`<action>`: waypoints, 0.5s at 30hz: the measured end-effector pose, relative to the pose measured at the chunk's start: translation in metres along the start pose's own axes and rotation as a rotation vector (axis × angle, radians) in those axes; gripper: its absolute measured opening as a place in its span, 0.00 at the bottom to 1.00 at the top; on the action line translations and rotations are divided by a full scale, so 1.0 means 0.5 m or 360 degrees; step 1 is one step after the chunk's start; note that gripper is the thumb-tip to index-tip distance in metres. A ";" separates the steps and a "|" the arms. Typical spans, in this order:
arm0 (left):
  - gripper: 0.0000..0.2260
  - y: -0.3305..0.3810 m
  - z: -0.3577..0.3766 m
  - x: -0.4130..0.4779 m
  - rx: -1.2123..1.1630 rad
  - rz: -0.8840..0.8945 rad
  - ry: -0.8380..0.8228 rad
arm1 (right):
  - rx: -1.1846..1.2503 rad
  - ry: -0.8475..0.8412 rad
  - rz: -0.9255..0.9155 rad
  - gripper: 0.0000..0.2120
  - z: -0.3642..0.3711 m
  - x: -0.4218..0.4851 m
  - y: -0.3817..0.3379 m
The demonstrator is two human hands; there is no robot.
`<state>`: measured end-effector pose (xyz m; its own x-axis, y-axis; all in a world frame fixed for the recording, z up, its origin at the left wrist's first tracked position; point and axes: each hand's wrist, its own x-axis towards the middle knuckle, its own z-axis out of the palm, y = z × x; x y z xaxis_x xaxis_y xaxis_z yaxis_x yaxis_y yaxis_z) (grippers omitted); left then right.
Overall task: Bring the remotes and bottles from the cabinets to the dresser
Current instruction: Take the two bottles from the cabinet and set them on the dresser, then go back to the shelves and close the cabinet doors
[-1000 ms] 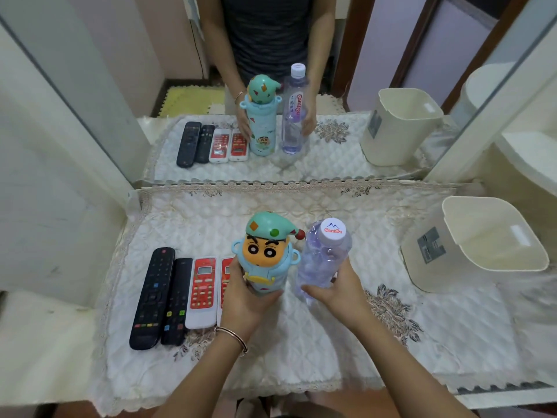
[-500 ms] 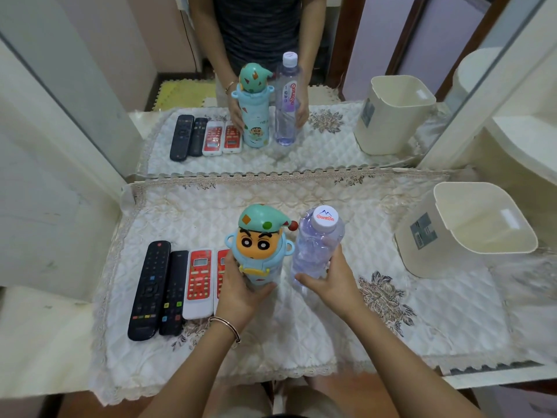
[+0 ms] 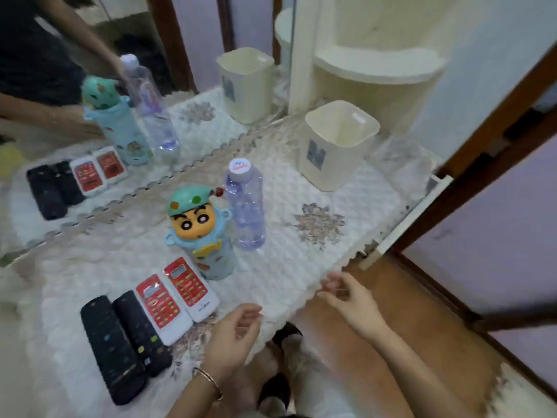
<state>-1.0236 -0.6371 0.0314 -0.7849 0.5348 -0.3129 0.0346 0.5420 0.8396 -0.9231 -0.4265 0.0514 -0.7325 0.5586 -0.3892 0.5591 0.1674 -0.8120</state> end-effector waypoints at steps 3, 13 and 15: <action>0.16 -0.020 0.035 -0.009 0.0157 0.0070 -0.0456 | 0.0102 0.0220 0.0304 0.14 -0.011 -0.114 0.104; 0.07 -0.023 0.207 -0.077 0.0767 0.0085 -0.1290 | 0.0911 0.0972 0.1444 0.16 0.060 -0.566 0.389; 0.04 -0.023 0.242 -0.075 0.0831 -0.0012 -0.1399 | 0.1075 0.1058 0.1599 0.17 0.090 -0.630 0.427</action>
<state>-0.9195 -0.5848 -0.0202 -0.0617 0.7026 -0.7089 0.4617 0.6498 0.6038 -0.5904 -0.6036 -0.0190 0.2977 0.5147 -0.8040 0.2970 -0.8503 -0.4345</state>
